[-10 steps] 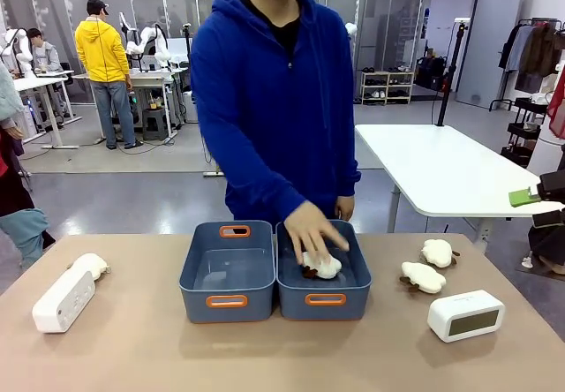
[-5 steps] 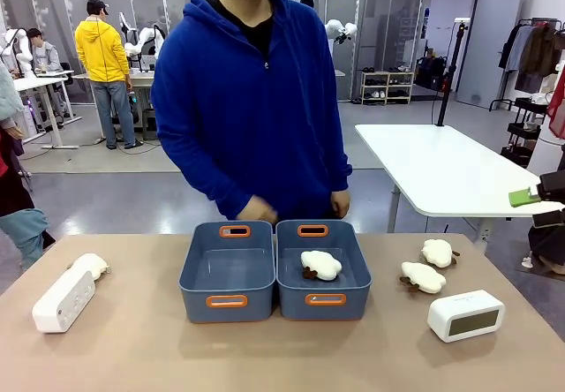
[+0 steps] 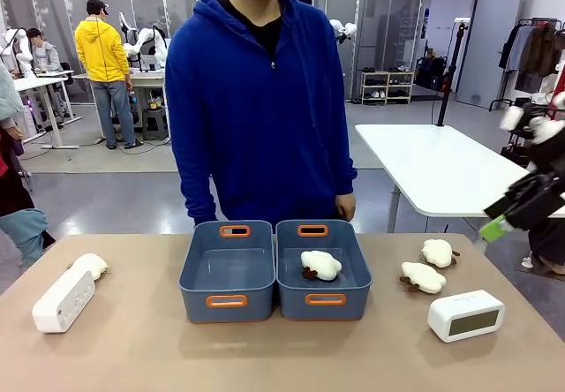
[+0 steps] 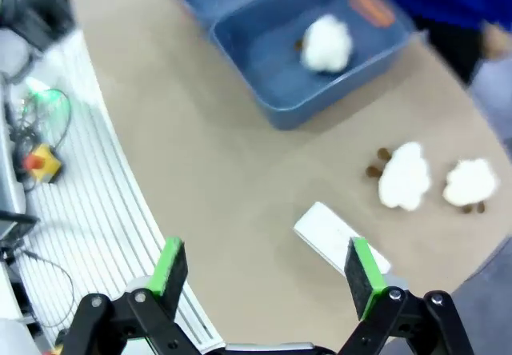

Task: Sort the digital clocks into the basket.
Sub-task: Pick up the Digital clock from the table and place it into the empty Plastic storage basket.

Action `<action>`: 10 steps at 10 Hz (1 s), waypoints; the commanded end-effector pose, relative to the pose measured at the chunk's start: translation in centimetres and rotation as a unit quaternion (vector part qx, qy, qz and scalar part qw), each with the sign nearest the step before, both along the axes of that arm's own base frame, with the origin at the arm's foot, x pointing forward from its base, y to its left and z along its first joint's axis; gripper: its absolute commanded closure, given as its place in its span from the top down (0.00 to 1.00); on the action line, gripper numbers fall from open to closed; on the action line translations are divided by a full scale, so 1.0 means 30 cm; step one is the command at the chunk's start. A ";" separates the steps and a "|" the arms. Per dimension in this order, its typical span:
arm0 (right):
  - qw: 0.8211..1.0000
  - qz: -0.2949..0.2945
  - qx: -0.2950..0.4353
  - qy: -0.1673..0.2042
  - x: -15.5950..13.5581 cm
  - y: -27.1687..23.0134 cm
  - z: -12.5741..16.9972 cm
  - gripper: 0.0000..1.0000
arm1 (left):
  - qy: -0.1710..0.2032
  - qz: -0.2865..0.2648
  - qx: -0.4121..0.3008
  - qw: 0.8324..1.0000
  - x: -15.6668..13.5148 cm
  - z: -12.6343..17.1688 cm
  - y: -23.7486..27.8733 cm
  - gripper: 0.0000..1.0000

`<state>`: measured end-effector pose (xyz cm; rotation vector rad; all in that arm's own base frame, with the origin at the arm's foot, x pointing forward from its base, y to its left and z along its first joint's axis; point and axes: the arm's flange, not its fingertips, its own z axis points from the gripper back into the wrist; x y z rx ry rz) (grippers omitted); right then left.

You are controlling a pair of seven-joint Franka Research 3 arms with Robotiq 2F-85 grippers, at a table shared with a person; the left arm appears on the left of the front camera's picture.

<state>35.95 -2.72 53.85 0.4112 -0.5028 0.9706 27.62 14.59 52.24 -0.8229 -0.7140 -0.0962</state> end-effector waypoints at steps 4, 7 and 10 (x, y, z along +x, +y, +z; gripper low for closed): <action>0.947 0.228 -0.217 -0.060 0.094 0.114 -0.103 1.00 | -0.007 -0.006 -0.005 1.000 -0.002 0.004 0.000 1.00; 0.956 0.231 -0.182 -0.026 0.076 0.148 -0.094 1.00 | -0.007 -0.006 -0.005 1.000 -0.002 0.004 0.000 1.00; 0.927 0.271 -0.258 -0.024 0.110 0.142 -0.184 1.00 | -0.007 -0.006 -0.005 1.000 -0.002 0.004 0.000 1.00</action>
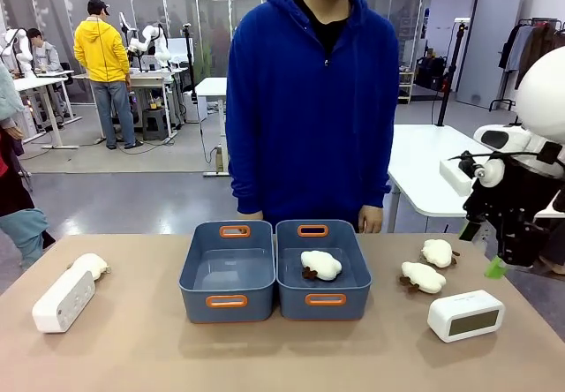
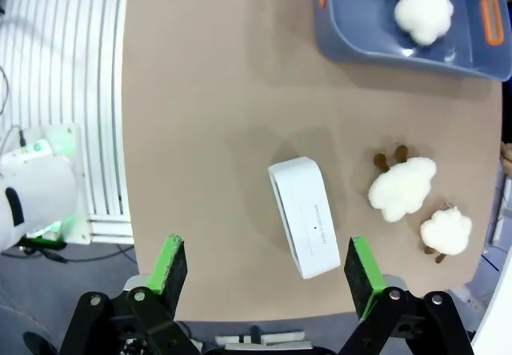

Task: Sort the digital clocks into the basket.
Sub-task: Pick up the Digital clock from the table and place it into the empty Plastic storage basket.

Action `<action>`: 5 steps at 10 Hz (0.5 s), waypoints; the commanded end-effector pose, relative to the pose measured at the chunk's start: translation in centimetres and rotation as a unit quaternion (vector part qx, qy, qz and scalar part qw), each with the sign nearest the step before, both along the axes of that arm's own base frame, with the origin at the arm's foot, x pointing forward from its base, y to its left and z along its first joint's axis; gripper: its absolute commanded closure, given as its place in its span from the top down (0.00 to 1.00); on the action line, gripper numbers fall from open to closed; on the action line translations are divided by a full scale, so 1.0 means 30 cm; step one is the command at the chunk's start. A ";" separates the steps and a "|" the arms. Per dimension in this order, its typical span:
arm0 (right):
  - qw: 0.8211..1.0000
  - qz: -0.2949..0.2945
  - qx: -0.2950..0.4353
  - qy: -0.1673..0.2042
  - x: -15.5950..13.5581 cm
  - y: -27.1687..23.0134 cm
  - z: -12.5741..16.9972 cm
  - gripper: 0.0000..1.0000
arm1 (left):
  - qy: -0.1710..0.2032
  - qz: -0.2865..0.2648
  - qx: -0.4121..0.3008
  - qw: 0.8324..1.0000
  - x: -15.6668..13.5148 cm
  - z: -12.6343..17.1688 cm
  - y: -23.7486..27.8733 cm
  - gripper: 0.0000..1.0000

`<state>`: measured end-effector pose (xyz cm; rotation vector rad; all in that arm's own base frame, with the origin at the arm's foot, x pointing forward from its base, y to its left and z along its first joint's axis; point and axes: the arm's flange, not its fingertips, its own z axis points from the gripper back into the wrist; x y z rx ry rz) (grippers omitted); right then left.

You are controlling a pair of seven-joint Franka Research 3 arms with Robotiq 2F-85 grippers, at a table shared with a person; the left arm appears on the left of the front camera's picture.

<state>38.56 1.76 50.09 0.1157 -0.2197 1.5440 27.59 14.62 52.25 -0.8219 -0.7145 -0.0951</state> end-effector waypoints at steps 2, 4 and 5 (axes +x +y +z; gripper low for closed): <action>0.997 0.056 -0.056 -0.026 0.058 -0.001 -0.190 1.00 | -0.007 -0.007 -0.006 1.000 -0.001 0.003 -0.001 1.00; 0.995 0.068 -0.070 -0.009 0.086 0.002 -0.298 1.00 | -0.007 -0.007 -0.006 1.000 -0.001 0.003 -0.001 1.00; 0.995 0.070 -0.066 -0.003 0.095 0.003 -0.346 1.00 | -0.007 -0.007 -0.006 1.000 -0.001 0.003 -0.001 1.00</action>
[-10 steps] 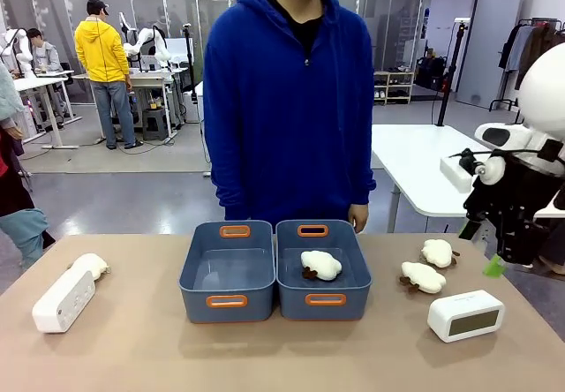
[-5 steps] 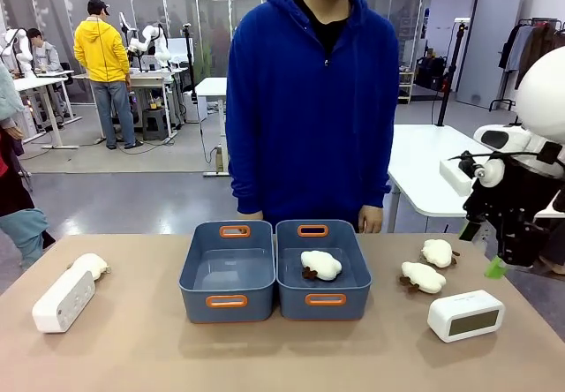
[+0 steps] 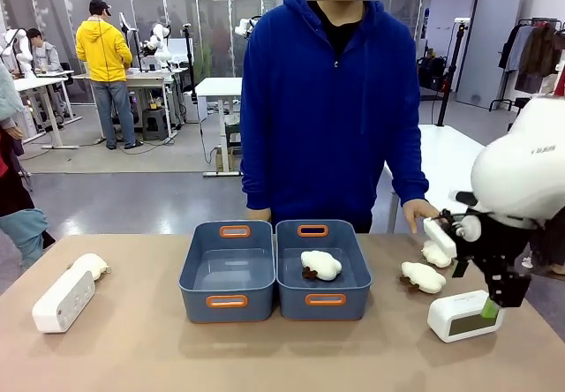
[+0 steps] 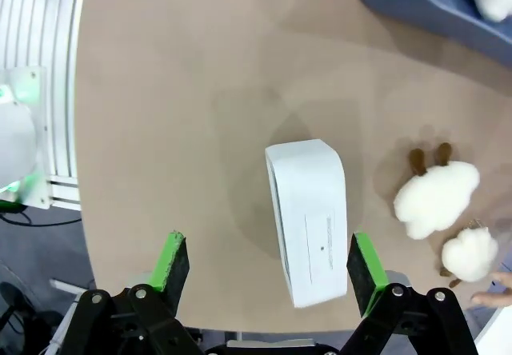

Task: Sort the digital clocks into the basket.
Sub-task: Pick up the Digital clock from the table and place it into the empty Plastic storage basket.

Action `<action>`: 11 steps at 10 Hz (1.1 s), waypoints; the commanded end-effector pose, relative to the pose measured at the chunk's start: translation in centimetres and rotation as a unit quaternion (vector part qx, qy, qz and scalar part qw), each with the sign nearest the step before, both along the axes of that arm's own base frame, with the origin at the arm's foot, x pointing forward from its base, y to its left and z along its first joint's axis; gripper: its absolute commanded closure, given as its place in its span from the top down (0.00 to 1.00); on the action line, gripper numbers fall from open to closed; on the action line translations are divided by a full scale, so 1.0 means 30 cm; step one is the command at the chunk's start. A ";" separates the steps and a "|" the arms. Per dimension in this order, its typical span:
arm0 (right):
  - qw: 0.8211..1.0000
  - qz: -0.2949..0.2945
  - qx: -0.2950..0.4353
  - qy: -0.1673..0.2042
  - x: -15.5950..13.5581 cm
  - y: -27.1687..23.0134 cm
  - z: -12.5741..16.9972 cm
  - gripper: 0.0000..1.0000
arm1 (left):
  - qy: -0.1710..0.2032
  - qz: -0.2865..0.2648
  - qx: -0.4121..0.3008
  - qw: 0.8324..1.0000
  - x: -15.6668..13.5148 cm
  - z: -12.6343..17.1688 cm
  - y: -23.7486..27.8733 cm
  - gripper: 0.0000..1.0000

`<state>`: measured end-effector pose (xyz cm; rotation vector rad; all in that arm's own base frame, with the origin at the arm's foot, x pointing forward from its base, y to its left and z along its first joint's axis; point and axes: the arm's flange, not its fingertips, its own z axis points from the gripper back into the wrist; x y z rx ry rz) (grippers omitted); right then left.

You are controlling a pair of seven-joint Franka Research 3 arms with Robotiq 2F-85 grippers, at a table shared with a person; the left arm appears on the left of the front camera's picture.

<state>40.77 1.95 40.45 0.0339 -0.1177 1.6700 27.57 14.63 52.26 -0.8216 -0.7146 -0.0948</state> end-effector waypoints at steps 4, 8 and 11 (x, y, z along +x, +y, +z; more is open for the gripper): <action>0.997 0.015 0.003 -0.074 -0.035 -0.071 0.075 1.00 | -0.007 -0.007 -0.006 1.000 -0.001 0.003 -0.001 1.00; 0.995 -0.004 0.030 -0.093 -0.131 -0.167 0.146 1.00 | -0.007 -0.007 -0.006 1.000 -0.001 0.003 -0.001 1.00; 0.994 -0.015 0.030 -0.102 -0.136 -0.183 0.163 1.00 | -0.007 -0.007 -0.006 1.000 -0.001 0.003 -0.001 1.00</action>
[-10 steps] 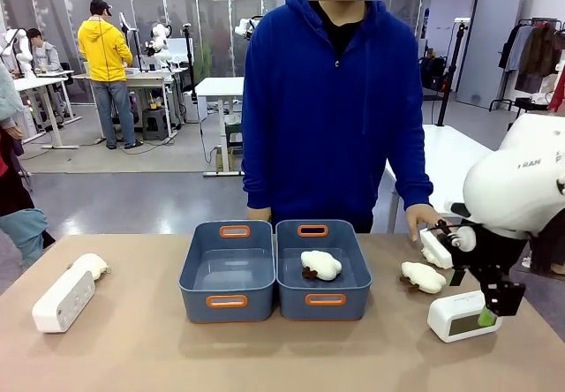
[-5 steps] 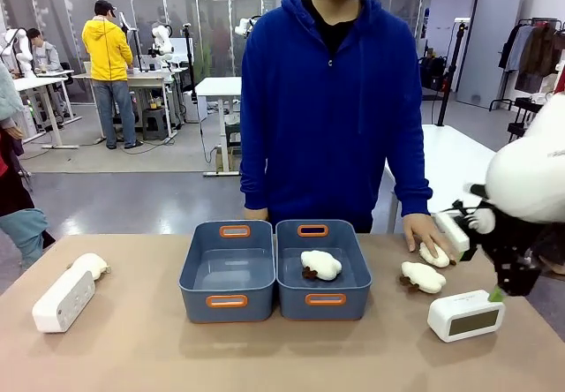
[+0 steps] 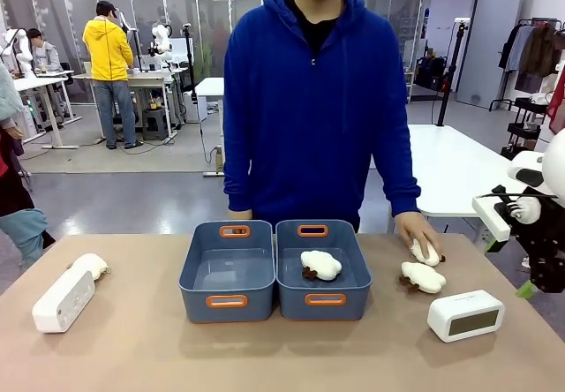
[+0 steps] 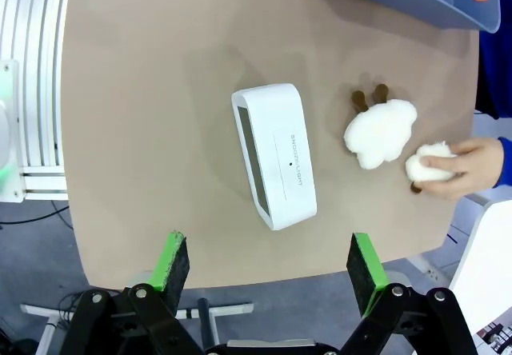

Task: Sort the digital clocks into the basket.
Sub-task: Pick up the Digital clock from the table and place it into the empty Plastic storage basket.

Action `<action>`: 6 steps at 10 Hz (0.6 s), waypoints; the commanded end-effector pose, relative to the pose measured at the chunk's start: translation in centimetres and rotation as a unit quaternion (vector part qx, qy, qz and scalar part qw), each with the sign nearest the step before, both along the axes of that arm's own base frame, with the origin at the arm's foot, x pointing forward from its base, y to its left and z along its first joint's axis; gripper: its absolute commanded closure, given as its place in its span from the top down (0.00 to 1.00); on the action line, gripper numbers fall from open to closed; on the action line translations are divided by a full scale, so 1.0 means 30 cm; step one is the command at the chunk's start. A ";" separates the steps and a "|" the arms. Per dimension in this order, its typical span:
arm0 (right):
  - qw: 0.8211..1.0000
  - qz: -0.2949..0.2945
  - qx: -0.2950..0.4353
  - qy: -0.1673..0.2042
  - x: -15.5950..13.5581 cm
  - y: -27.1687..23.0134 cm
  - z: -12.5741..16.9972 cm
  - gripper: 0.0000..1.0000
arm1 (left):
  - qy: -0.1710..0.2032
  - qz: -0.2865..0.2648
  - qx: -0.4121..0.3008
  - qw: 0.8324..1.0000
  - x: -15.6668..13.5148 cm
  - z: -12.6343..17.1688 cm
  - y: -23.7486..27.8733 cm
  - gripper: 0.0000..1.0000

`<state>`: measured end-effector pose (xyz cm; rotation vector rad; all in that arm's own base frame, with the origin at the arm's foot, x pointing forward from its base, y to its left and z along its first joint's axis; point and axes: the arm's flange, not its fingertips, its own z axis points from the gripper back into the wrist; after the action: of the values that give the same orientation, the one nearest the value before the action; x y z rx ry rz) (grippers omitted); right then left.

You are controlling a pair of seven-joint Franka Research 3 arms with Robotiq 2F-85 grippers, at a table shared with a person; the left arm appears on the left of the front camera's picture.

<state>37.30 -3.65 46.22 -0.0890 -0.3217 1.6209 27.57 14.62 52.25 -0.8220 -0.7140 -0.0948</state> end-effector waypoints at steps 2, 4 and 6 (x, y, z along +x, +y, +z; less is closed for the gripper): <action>1.000 0.007 0.000 -0.002 -0.013 0.000 -0.032 1.00 | -0.007 -0.007 -0.005 1.000 -0.001 0.003 -0.001 1.00; 1.000 0.004 0.002 -0.003 -0.009 -0.003 -0.031 1.00 | -0.007 -0.007 -0.005 1.000 -0.001 0.003 -0.001 1.00; 1.000 0.006 -0.001 0.003 0.005 0.009 -0.049 1.00 | -0.007 -0.007 -0.005 1.000 -0.001 0.003 -0.001 1.00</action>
<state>37.46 -3.57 45.82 -0.0820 -0.3128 1.6225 27.57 14.62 52.25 -0.8220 -0.7140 -0.0948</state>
